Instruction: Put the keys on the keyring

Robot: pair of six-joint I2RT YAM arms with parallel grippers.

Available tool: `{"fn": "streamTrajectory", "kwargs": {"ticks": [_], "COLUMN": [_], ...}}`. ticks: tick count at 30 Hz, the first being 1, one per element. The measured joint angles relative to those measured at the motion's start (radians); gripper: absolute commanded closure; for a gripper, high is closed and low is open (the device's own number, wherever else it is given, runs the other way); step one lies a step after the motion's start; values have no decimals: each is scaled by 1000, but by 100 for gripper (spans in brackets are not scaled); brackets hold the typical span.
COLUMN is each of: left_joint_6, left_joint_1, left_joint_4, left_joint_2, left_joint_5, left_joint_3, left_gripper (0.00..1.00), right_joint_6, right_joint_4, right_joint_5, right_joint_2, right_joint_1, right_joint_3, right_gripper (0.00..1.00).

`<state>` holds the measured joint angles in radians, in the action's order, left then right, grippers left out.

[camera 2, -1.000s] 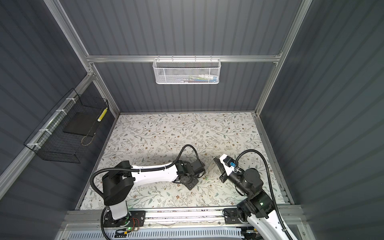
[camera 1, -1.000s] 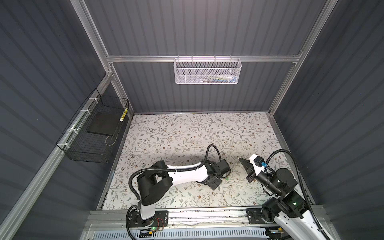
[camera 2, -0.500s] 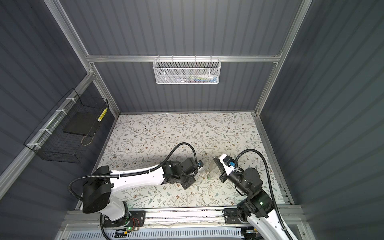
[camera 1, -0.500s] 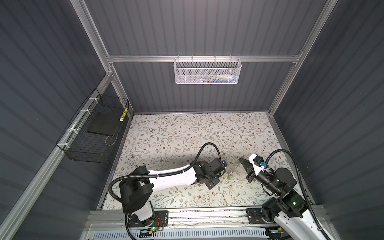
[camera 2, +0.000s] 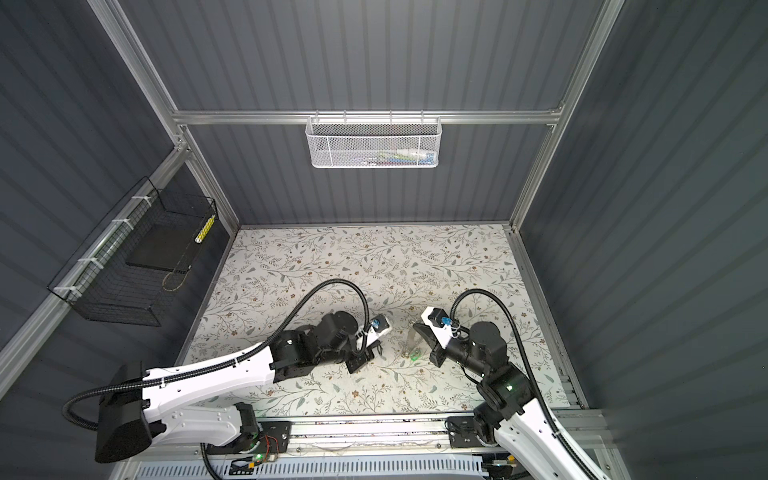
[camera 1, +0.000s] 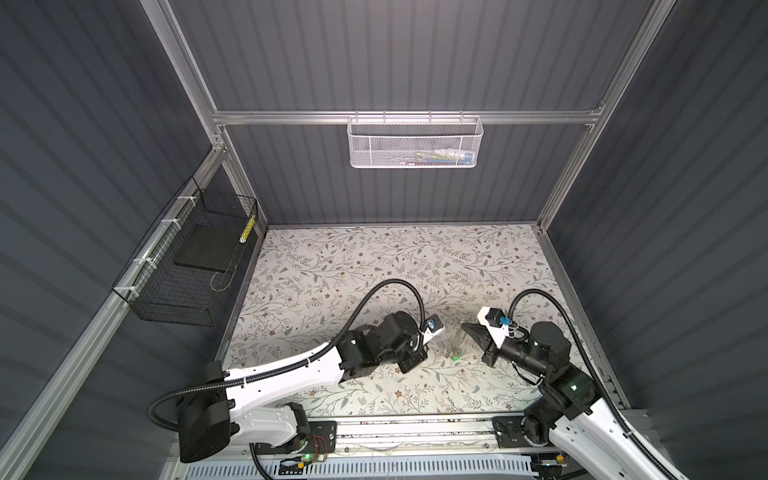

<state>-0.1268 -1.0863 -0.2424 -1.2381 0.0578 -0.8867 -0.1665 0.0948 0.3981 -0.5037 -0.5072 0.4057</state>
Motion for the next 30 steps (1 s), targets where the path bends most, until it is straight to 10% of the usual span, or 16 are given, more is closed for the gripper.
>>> {"fn": "streamTrajectory", "kwargs": {"ticks": [30], "left_joint_6": [-195], "left_joint_1": [139], "left_joint_4": [109], "left_joint_2": [3], "left_joint_5": [-505], "left_joint_3": [-69], "left_gripper": [100], "right_joint_6": [-304], "right_joint_4": [-109], "right_joint_5": [-161], "right_joint_2": [5], "right_joint_1": [-213], "right_joint_3": [20], "right_gripper": [100]}}
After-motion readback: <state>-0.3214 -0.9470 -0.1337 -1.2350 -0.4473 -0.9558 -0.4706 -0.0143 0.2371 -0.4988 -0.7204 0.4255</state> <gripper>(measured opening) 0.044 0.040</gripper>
